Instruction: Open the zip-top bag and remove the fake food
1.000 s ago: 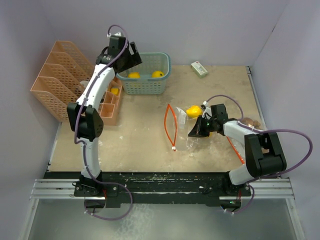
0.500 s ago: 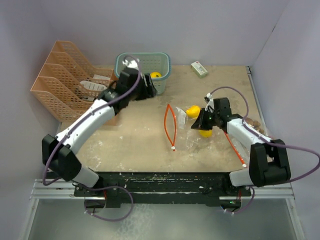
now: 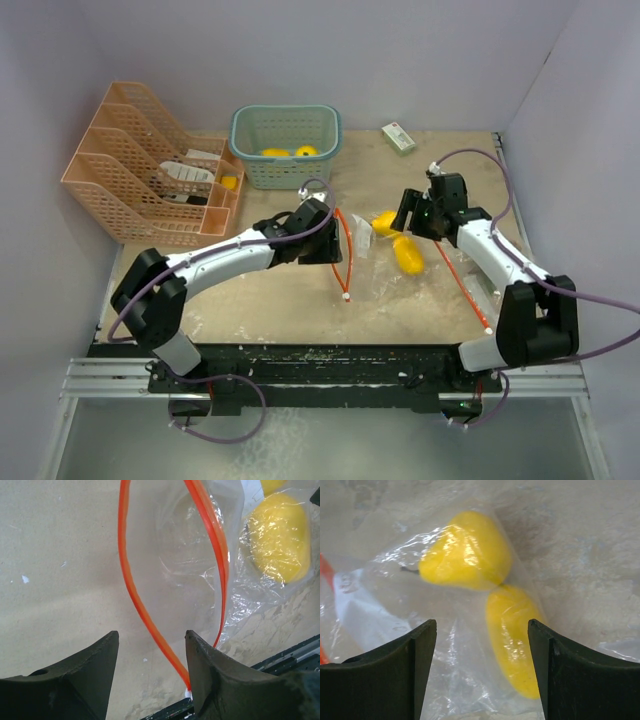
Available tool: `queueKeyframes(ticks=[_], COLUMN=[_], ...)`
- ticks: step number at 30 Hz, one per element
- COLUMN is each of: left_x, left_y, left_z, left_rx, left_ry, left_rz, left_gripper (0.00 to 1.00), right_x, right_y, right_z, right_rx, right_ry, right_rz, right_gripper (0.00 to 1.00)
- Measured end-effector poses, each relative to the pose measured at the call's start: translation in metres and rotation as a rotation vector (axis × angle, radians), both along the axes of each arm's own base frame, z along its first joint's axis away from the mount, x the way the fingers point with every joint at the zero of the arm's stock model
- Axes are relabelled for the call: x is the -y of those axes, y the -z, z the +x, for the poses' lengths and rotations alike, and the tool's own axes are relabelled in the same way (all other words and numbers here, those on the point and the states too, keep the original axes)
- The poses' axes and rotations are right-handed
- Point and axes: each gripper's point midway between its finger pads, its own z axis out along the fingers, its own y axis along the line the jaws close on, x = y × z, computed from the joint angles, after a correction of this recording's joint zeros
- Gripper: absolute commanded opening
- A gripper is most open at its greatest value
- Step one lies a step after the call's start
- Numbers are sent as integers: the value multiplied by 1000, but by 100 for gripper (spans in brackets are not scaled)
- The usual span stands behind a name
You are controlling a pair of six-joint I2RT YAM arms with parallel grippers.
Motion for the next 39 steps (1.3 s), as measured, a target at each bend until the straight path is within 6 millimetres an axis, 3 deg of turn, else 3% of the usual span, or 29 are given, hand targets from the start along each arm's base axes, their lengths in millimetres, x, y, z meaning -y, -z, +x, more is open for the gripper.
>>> queueKeyframes(ticks=[4, 11, 12, 16, 18, 23, 29, 35, 39], left_x=[12, 38, 40, 41, 42, 43, 46, 49, 51], left_y=[2, -1, 1, 11, 11, 10, 12, 29, 44], left_z=[6, 19, 19, 17, 17, 17, 16, 13, 10], left_rx=[-3, 6, 1, -22, -25, -20, -29, -67, -102], left_ry=[16, 51, 55, 64, 67, 68, 78, 90, 99], left_rz=[-20, -78, -79, -72, -73, -79, -87, -76, -66], left_gripper=[59, 60, 60, 60, 61, 61, 62, 62, 63], right_x=[17, 22, 21, 17, 16, 16, 16, 18, 19], right_y=[15, 47, 51, 66, 67, 53, 9, -29, -44], right_z=[0, 8, 9, 11, 11, 13, 13, -3, -9], right_rx=[-35, -99, -107, -134, -138, -98, 24, 118, 150], right_ry=[52, 74, 70, 56, 53, 51, 47, 47, 47], right_rz=[-36, -33, -28, -17, -11, -7, 7, 21, 27], right_gripper=[73, 55, 51, 15, 4, 0, 0, 1, 0])
